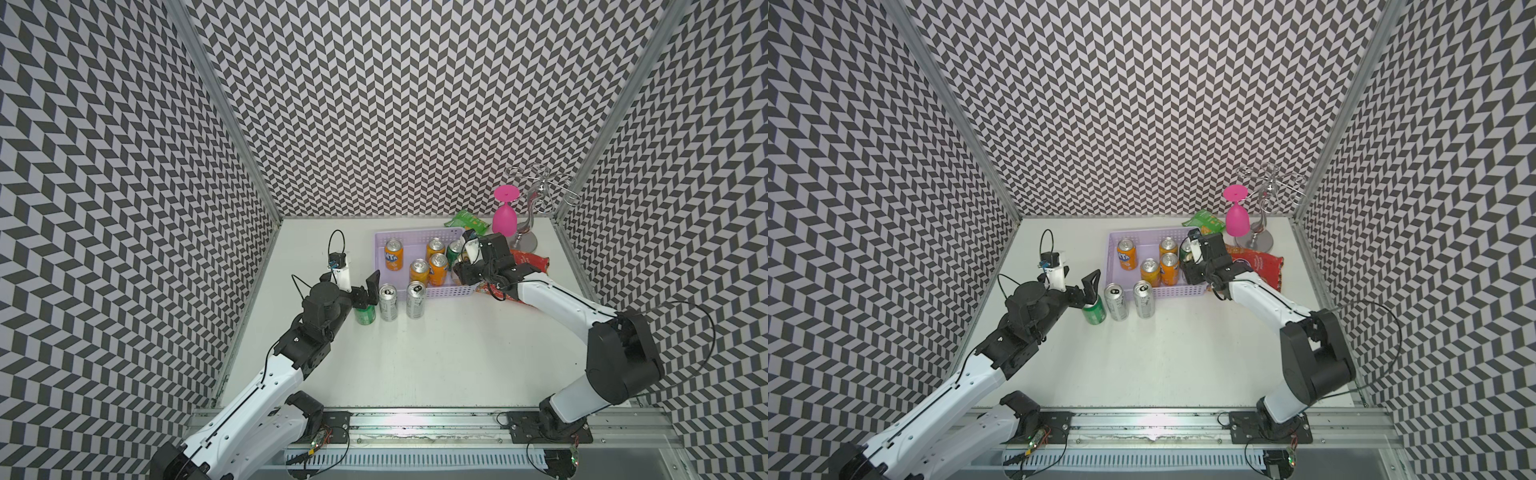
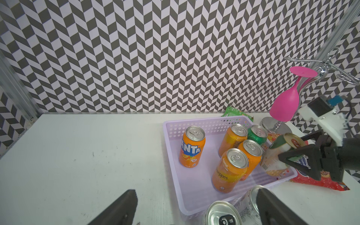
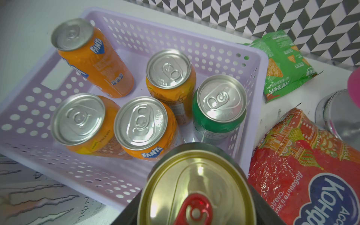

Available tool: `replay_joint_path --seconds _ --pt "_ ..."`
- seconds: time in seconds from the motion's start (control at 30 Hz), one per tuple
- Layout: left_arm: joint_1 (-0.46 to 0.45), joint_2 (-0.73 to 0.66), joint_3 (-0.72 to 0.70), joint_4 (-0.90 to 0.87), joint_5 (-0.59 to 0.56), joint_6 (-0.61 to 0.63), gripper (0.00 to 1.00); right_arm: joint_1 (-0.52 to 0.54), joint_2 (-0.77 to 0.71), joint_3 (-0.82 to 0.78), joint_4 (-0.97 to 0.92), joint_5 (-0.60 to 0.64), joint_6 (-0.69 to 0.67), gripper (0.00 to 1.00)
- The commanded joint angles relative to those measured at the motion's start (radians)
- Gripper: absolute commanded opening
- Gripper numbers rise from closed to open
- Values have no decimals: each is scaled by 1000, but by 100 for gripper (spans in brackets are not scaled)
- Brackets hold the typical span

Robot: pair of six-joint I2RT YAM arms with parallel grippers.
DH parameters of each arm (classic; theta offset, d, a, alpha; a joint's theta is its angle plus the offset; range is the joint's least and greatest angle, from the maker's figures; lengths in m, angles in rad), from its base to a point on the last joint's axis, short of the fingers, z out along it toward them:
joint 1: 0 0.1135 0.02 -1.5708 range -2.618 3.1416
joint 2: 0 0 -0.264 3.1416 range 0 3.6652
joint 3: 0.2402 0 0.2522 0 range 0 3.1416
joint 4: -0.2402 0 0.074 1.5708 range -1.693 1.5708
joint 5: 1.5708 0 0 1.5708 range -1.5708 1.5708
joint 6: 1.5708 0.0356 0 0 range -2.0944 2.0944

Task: Take out the drinks from the basket
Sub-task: Pick up the drink from the basket.

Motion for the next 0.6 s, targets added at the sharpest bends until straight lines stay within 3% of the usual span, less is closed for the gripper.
replay_joint_path --seconds 0.0,0.27,0.57 --pt "9 -3 4 27 -3 2 99 18 -103 12 52 17 8 51" --pt "13 -5 -4 27 3 -6 99 72 -275 -55 28 -26 42 50" --pt "16 -2 -6 31 6 -4 99 184 -385 -146 28 12 88 50"
